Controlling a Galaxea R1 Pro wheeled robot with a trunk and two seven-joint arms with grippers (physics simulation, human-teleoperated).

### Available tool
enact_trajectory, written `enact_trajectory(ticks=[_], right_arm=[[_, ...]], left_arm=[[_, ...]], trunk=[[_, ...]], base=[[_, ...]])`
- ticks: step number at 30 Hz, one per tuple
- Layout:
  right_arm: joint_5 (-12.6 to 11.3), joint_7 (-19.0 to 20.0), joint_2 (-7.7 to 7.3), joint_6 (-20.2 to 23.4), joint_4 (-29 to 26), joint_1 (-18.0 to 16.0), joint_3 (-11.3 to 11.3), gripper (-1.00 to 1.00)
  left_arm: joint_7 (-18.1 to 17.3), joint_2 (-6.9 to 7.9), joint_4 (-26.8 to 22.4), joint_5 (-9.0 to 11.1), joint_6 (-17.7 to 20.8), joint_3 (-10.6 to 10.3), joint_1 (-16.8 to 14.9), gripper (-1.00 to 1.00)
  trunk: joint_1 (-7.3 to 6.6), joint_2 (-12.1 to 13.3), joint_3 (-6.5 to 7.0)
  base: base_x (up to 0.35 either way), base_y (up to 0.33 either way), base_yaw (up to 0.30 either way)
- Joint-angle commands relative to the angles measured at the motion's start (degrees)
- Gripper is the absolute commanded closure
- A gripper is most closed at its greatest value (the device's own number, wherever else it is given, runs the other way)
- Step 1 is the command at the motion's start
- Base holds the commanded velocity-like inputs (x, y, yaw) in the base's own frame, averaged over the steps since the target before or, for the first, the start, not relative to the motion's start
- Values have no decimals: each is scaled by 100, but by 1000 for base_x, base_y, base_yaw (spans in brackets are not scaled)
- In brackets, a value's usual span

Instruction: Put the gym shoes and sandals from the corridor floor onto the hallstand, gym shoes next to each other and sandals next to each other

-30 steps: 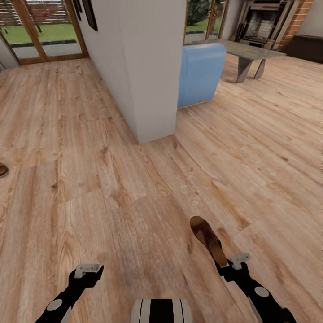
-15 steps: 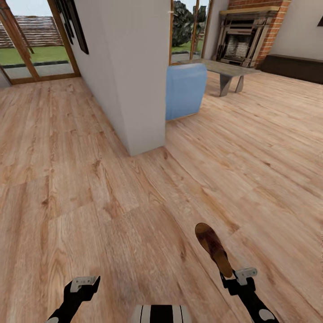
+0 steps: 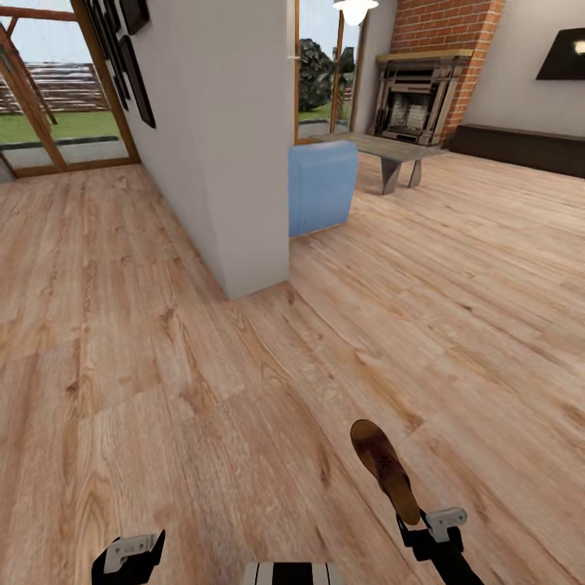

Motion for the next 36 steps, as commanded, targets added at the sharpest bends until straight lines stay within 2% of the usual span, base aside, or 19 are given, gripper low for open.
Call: enact_trajectory(ticks=[1,16,24,32,36], right_arm=[[-8,55,1,-13,6,-3,-47,100],[-8,55,14,-14,12,-2,-47,100],[-8,-4,17,-15,120,-2,-47,100],[-6,-418,31,-14,195,-2,-40,100],[-3,-484,34,-14,203,-2,-39,100]], left_arm=[[-54,-6,7,-9,-14,45,-1,-100],[-54,-16,54,-20,-12,38,3,-100],[-54,-17,55,-29,-15,37,2,-100],[-54,-37,18,-35,-17,20,1,-100],[-58,-51,12,-36,-19,10,3,-100]], trunk=[[-24,40,15],[-353,642,286],[-353,642,335],[-353,642,403],[-353,642,439]], base=[[0,0,-4],[0,0,-1],[0,0,0],[2,0,7],[154,0,71]])
